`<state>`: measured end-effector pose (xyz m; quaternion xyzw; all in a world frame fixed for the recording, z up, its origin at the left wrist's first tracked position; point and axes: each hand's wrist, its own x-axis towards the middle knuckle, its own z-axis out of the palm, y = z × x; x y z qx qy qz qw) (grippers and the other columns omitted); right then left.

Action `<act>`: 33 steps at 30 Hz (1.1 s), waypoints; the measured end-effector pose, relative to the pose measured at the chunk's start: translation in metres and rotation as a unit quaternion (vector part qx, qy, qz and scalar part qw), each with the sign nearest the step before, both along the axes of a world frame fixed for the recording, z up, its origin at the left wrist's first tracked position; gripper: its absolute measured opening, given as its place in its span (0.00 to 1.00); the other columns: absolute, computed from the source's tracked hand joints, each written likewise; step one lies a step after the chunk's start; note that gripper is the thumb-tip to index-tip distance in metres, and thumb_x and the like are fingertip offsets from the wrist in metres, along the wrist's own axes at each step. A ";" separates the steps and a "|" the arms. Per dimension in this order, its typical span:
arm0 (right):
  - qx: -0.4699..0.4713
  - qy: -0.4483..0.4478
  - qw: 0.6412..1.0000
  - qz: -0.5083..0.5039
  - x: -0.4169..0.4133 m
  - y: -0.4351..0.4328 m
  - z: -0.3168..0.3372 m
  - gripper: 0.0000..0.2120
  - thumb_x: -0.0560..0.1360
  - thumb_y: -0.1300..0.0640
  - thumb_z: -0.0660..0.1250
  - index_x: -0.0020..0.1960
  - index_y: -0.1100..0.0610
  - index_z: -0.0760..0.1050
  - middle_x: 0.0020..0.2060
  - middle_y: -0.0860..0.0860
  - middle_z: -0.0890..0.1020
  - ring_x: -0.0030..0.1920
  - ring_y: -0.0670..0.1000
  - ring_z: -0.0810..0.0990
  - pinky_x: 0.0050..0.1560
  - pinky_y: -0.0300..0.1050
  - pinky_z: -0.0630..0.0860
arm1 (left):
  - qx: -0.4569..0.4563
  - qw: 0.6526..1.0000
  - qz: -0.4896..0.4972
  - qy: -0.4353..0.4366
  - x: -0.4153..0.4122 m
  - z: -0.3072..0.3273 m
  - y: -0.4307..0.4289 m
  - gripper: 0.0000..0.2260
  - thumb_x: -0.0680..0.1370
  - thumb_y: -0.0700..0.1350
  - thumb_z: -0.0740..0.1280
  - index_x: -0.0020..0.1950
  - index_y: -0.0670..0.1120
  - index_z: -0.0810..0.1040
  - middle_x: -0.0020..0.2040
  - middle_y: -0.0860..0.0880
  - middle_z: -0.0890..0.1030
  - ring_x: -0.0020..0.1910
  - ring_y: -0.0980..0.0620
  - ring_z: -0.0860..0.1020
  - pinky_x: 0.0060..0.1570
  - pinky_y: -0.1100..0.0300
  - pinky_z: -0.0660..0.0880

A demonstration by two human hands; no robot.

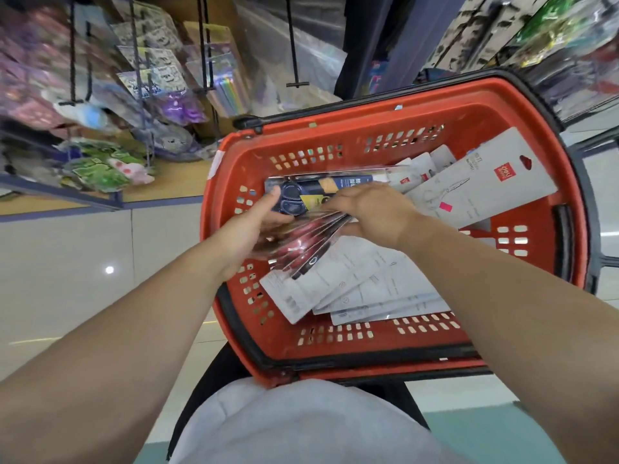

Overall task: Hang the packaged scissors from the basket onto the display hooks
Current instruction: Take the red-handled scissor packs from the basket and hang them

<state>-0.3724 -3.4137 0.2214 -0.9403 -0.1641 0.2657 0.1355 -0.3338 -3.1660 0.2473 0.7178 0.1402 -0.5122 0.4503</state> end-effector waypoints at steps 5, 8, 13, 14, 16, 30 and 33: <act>0.008 0.018 0.997 -0.076 0.012 -0.006 0.012 0.25 0.80 0.40 0.68 0.74 0.48 0.73 0.63 0.52 0.83 0.60 0.58 0.82 0.58 0.52 0.79 | -0.031 0.995 0.085 -0.033 0.010 0.014 -0.001 0.34 0.76 0.75 0.57 0.65 0.50 0.81 0.60 0.49 0.86 0.60 0.48 0.83 0.61 0.48 0.73; 0.012 0.035 0.995 -0.096 0.016 -0.007 0.011 0.25 0.79 0.38 0.68 0.71 0.49 0.75 0.58 0.54 0.85 0.57 0.59 0.81 0.54 0.49 0.76 | -0.091 0.982 0.167 -0.009 0.013 0.024 -0.001 0.35 0.75 0.73 0.63 0.70 0.48 0.78 0.62 0.48 0.86 0.60 0.48 0.85 0.60 0.46 0.78; 0.068 0.088 0.981 -0.161 0.004 -0.003 0.005 0.22 0.79 0.41 0.69 0.70 0.50 0.77 0.58 0.54 0.85 0.57 0.59 0.81 0.57 0.51 0.77 | -0.025 0.995 0.047 -0.083 0.004 0.024 0.000 0.35 0.65 0.65 0.78 0.70 0.59 0.74 0.59 0.56 0.86 0.59 0.51 0.83 0.65 0.43 0.77; 0.082 0.092 0.978 -0.171 0.003 -0.004 0.006 0.22 0.79 0.42 0.70 0.69 0.50 0.77 0.59 0.53 0.84 0.59 0.59 0.81 0.59 0.52 0.77 | -0.003 0.995 0.001 -0.097 0.004 0.022 0.001 0.42 0.62 0.62 0.83 0.73 0.58 0.71 0.62 0.56 0.84 0.61 0.51 0.83 0.65 0.43 0.78; 0.108 0.109 0.969 -0.195 0.002 -0.007 0.008 0.20 0.79 0.44 0.72 0.68 0.51 0.78 0.59 0.51 0.84 0.61 0.58 0.80 0.60 0.50 0.76 | 0.038 0.990 -0.061 -0.118 0.005 0.019 0.000 0.48 0.60 0.53 0.88 0.75 0.58 0.67 0.64 0.56 0.82 0.62 0.52 0.82 0.64 0.43 0.79; 0.156 0.140 0.918 -0.336 -0.014 -0.019 0.015 0.34 0.67 0.37 0.80 0.69 0.47 0.75 0.62 0.49 0.82 0.65 0.53 0.78 0.65 0.53 0.77 | 0.021 0.987 0.041 -0.153 -0.010 0.020 -0.016 0.26 0.66 0.38 0.84 0.58 0.54 0.79 0.51 0.52 0.88 0.47 0.51 0.88 0.49 0.50 0.84; 0.078 0.054 0.924 -0.371 -0.025 -0.004 0.013 0.40 0.67 0.32 0.77 0.73 0.45 0.71 0.67 0.51 0.76 0.69 0.56 0.71 0.68 0.55 0.71 | 0.009 0.985 0.110 -0.132 -0.019 0.016 -0.012 0.25 0.67 0.37 0.83 0.60 0.49 0.81 0.50 0.50 0.89 0.47 0.49 0.88 0.51 0.47 0.84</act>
